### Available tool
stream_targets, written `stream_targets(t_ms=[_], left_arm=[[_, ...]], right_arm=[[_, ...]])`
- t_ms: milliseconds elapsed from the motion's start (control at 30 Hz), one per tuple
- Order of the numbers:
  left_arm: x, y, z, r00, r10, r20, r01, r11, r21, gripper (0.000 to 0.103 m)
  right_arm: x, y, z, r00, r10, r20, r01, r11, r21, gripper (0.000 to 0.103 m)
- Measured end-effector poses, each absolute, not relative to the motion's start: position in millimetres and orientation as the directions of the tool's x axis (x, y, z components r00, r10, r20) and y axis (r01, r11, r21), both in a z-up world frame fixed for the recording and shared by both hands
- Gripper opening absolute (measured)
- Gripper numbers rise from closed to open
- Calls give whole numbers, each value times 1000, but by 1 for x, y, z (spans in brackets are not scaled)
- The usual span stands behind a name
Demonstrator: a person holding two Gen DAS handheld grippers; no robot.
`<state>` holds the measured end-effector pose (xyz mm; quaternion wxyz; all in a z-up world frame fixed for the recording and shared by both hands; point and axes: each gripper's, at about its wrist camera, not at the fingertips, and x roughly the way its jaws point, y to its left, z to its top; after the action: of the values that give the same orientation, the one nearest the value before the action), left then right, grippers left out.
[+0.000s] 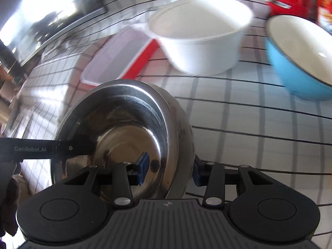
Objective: Organize plates and bowls
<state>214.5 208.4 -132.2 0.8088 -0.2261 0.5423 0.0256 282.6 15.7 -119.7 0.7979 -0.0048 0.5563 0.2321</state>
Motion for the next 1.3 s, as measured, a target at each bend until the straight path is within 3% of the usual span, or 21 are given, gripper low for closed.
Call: stream_targets(t_ms=[267,733,1033,1300], left_arm=[[245,186,-134,412,-216,-885,-233,914,-331,40],[223,190,-112,492,-173,-853,-251,910,-329,39],[212,188,-65,622,-48,-782,-284,916,-283,39],[226,147,-51,646,-156,-748,-176,922,-344,38]], right_arm=[[290,-11,-120,309,341,-888,-328,914,237,43],[280,-29,-97,414,295,-862,-345,926,151,49],[261,-65,-40,609,287,-740,-346,935,78,71],[262,-113,-20,700,177,-692,-229,973,17,83]])
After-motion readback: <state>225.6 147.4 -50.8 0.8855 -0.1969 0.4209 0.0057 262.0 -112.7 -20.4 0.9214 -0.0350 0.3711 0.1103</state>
